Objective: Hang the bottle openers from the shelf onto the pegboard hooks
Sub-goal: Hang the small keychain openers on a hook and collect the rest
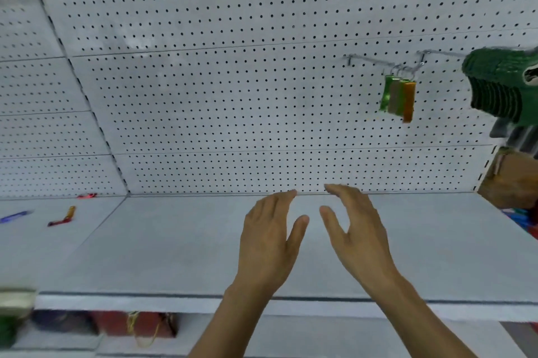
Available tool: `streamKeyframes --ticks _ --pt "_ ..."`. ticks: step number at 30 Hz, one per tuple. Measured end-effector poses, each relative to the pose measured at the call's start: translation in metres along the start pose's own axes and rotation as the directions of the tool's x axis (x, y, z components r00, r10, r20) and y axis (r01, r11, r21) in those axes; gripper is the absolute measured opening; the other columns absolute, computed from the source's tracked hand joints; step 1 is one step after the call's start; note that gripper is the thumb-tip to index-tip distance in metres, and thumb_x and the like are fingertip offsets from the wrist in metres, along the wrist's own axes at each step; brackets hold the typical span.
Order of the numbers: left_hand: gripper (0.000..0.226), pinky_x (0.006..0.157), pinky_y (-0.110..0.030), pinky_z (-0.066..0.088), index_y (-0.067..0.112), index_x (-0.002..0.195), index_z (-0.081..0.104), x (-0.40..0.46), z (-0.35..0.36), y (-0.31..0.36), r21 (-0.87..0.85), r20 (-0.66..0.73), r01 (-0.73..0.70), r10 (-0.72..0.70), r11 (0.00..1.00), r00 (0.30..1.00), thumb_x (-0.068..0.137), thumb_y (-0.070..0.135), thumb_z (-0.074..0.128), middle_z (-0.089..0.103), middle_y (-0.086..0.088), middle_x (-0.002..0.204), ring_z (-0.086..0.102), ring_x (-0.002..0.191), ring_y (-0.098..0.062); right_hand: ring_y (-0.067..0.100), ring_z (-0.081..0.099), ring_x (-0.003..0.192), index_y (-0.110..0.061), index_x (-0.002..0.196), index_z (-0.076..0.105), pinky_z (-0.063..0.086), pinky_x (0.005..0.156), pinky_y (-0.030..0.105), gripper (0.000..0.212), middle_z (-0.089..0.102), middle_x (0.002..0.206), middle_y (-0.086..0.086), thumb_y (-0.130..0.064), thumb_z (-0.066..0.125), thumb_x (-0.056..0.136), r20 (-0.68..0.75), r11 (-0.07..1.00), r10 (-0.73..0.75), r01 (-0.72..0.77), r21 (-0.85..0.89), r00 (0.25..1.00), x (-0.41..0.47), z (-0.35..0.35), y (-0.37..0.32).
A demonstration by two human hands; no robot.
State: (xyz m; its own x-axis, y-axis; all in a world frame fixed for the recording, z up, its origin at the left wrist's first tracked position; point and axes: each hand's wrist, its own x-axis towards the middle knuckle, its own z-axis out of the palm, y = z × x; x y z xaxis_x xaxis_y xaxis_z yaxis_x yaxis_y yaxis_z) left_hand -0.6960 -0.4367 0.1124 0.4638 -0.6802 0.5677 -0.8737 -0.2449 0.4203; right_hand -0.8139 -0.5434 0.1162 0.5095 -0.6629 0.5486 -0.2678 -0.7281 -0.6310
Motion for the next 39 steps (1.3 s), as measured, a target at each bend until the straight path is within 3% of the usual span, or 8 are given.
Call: streamKeyframes --ticks 6,10,15,19,25,31,36,39 --pt "0.046 0.095 -0.030 0.042 0.023 0.134 0.050 -0.066 -0.040 -0.099 0.061 0.055 0.119 -0.123 0.991 0.991 0.097 0.049 0.039 0.061 0.005 0.126 0.058 0.112 -0.016 0.003 0.049 0.113 -0.029 0.124 0.055 0.034 0.093 0.024 0.036 0.057 0.124 -0.014 -0.040 0.042 0.092 0.188 0.998 -0.027 0.039 -0.058 0.982 -0.054 0.090 -0.038" --pt "0.050 0.091 -0.029 0.043 0.024 0.133 0.053 -0.110 -0.088 -0.176 0.125 0.113 0.218 -0.232 0.968 0.966 0.095 0.052 0.036 0.064 0.004 0.123 0.061 0.108 -0.018 -0.001 0.049 0.109 -0.030 0.124 0.055 0.032 0.093 0.022 0.029 0.055 0.122 -0.018 -0.032 0.052 0.094 0.287 0.999 -0.005 0.016 -0.035 0.958 -0.088 0.163 -0.084" --pt "0.048 0.096 -0.030 0.043 0.027 0.138 0.046 -0.161 -0.163 -0.278 0.183 0.177 0.329 -0.360 0.926 0.916 0.096 0.049 0.043 0.058 0.007 0.128 0.055 0.116 -0.017 0.004 0.053 0.109 -0.030 0.122 0.055 0.043 0.093 0.028 0.030 0.055 0.119 -0.019 -0.026 0.058 0.093 0.406 0.999 0.024 -0.037 0.024 0.914 -0.123 0.264 -0.161" --pt "0.054 0.092 -0.031 0.047 0.027 0.135 0.049 -0.197 -0.222 -0.356 0.248 0.198 0.379 -0.429 0.892 0.881 0.093 0.056 0.032 0.061 0.008 0.124 0.057 0.112 -0.015 0.008 0.055 0.109 -0.030 0.120 0.055 0.047 0.089 0.031 0.027 0.057 0.118 -0.015 -0.027 0.057 0.093 0.499 0.997 0.001 -0.040 0.067 0.866 -0.140 0.342 -0.226" --pt "0.026 0.085 -0.030 0.050 0.030 0.120 0.057 -0.214 -0.296 -0.444 0.207 0.174 0.457 -0.492 0.865 0.853 0.095 0.036 0.055 0.062 0.011 0.113 0.058 0.105 -0.012 0.006 0.055 0.107 -0.031 0.117 0.057 0.047 0.085 0.028 0.023 0.057 0.116 -0.017 -0.031 0.055 0.094 0.595 0.995 -0.043 -0.017 0.095 0.803 -0.136 0.429 -0.299" --pt "0.037 0.099 -0.023 0.044 0.025 0.130 0.054 -0.199 -0.326 -0.522 0.096 0.168 0.568 -0.576 0.817 0.800 0.096 0.039 0.052 0.056 0.011 0.125 0.053 0.115 -0.006 0.005 0.054 0.106 -0.032 0.114 0.058 0.045 0.087 0.029 0.021 0.056 0.115 -0.017 -0.032 0.053 0.095 0.641 0.996 -0.074 0.020 0.092 0.764 -0.088 0.512 -0.336" --pt "0.034 0.093 -0.017 0.042 0.026 0.129 0.054 -0.178 -0.345 -0.591 0.037 0.225 0.623 -0.614 0.782 0.757 0.097 0.035 0.052 0.056 0.011 0.124 0.053 0.109 -0.004 0.008 0.053 0.107 -0.033 0.109 0.060 0.045 0.088 0.030 0.017 0.056 0.115 -0.012 -0.025 0.054 0.094 0.627 0.990 -0.037 -0.058 0.130 0.778 -0.045 0.591 -0.349" --pt "0.034 0.094 -0.019 0.043 0.026 0.130 0.053 -0.149 -0.356 -0.647 0.062 0.273 0.633 -0.623 0.771 0.732 0.097 0.036 0.052 0.056 0.011 0.125 0.054 0.110 -0.005 0.018 0.048 0.115 -0.025 0.117 0.060 0.044 0.085 0.033 0.024 0.052 0.124 -0.002 -0.020 0.054 0.094 0.573 0.998 0.046 -0.061 0.006 0.818 -0.008 0.644 -0.354"
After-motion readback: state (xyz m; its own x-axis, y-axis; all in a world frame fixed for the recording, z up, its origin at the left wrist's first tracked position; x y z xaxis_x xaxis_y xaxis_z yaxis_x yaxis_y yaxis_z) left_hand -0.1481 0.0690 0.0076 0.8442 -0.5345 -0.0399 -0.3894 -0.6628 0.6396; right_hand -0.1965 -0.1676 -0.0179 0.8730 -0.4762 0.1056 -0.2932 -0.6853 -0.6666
